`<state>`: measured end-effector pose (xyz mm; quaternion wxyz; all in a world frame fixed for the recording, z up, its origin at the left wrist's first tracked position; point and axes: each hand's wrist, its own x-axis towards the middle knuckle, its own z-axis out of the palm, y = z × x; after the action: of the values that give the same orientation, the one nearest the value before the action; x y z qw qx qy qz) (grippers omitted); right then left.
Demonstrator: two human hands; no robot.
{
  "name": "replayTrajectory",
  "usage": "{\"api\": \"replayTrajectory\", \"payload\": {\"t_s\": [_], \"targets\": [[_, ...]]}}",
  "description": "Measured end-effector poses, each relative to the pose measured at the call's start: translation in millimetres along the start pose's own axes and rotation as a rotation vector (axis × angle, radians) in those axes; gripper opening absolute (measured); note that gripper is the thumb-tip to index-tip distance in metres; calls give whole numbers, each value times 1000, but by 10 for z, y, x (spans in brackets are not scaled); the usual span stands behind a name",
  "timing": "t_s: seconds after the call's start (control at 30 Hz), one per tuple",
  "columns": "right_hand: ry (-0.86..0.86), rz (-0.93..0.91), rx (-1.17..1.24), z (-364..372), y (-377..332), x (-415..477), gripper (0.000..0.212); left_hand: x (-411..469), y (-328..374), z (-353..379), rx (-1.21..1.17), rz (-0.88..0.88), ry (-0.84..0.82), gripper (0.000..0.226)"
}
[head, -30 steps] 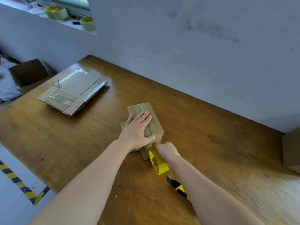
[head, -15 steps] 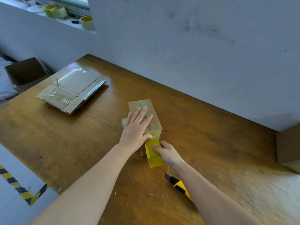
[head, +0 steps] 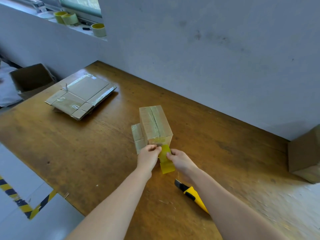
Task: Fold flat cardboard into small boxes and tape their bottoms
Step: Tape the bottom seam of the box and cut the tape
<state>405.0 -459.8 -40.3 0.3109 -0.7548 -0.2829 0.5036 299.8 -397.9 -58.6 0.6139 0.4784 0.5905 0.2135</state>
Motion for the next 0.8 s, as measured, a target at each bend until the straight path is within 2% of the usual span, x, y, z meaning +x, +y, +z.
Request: {"api": "replayTrajectory", "payload": {"t_s": [0.1, 0.17, 0.27, 0.37, 0.43, 0.53, 0.63, 0.73, 0.8], "targets": [[108, -12, -141, -130, 63, -29, 34, 35, 16, 2, -101, -60, 17, 26], [155, 42, -337, -233, 147, -73, 54, 42, 29, -1, -72, -51, 51, 23], [50, 153, -725, -363, 283, -169, 77, 46, 62, -11, -86, -61, 57, 19], [-114, 231, -1096, -398, 429, -268, 68, 41, 98, -7, -163, -103, 33, 20], [-140, 204, -1183, -388, 545, -265, 58, 36, 109, -8, -198, -110, 20, 20], [-97, 132, -1133, -419, 604, -233, 44, 53, 103, -24, -96, -49, 59, 20], [53, 62, -868, -487, 536, -214, 35, 77, 109, -40, -10, 17, 108, 22], [237, -142, -600, -473, 418, -177, 31, 88, 102, -62, 16, 34, 108, 20], [263, -305, -485, -412, 301, -163, 35, 90, 90, -77, -1, 32, 105, 13]]}}
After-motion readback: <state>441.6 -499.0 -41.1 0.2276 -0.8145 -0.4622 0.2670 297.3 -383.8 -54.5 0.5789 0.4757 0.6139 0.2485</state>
